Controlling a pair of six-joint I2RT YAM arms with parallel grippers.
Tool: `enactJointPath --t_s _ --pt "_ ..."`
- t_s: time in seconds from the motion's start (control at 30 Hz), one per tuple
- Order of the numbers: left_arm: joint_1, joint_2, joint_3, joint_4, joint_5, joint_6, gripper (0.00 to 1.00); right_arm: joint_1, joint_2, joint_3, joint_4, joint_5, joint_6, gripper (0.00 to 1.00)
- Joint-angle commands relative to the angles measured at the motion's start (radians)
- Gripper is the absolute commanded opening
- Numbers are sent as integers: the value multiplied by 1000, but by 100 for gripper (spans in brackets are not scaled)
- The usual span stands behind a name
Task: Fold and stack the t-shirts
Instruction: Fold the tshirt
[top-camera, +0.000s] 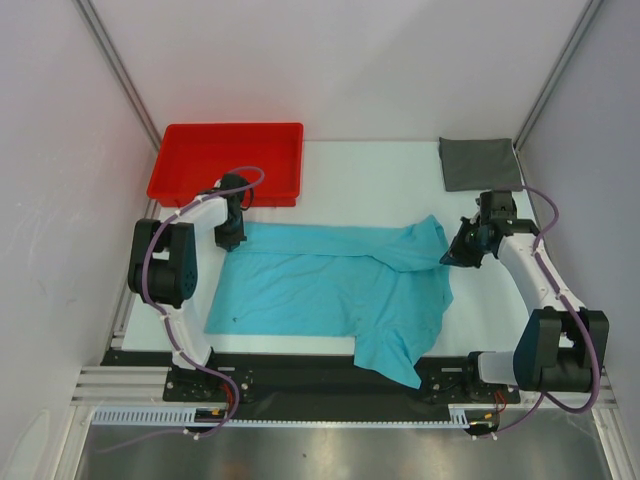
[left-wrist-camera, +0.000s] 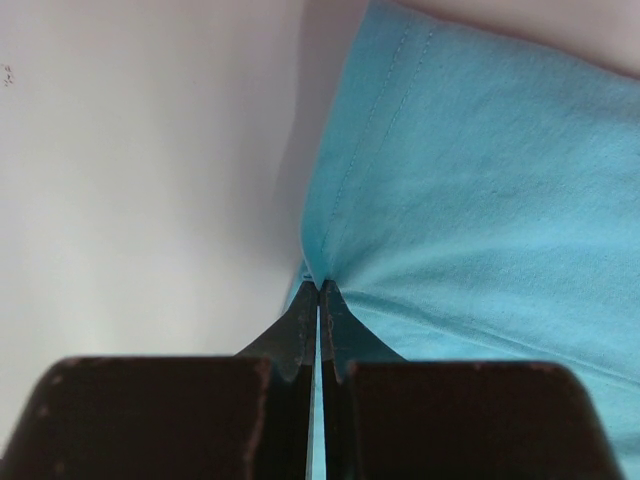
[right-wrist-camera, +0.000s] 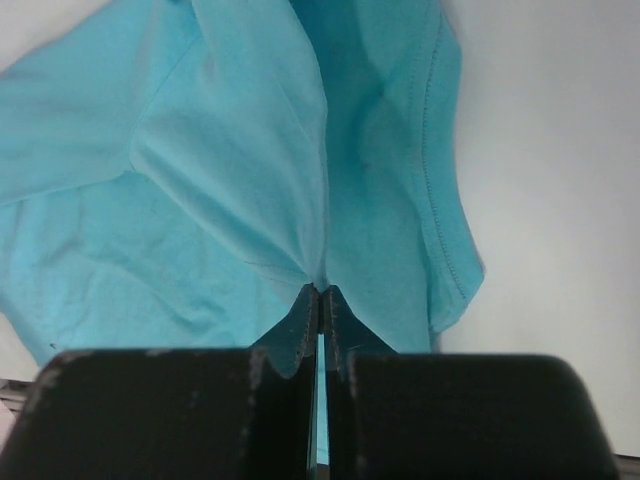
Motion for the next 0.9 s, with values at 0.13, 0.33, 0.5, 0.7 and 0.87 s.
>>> enactJointPath --t_s 0.13,0.33,0.5,0.7,0.87 --pt "8 5 13 -1 -5 -17 0 -4 -54 -48 -7 -58 79 0" --pt "8 5 19 -6 -5 -16 0 -5 -74 -105 21 -59 122 0" --pt "8 9 24 -12 -8 -11 0 -11 -83 -154 44 -72 159 0" --pt "8 20 28 -15 -10 -10 0 -42 -100 -154 42 -104 173 0" --pt "8 23 30 -16 -10 -11 0 -53 -121 -154 38 -170 209 0"
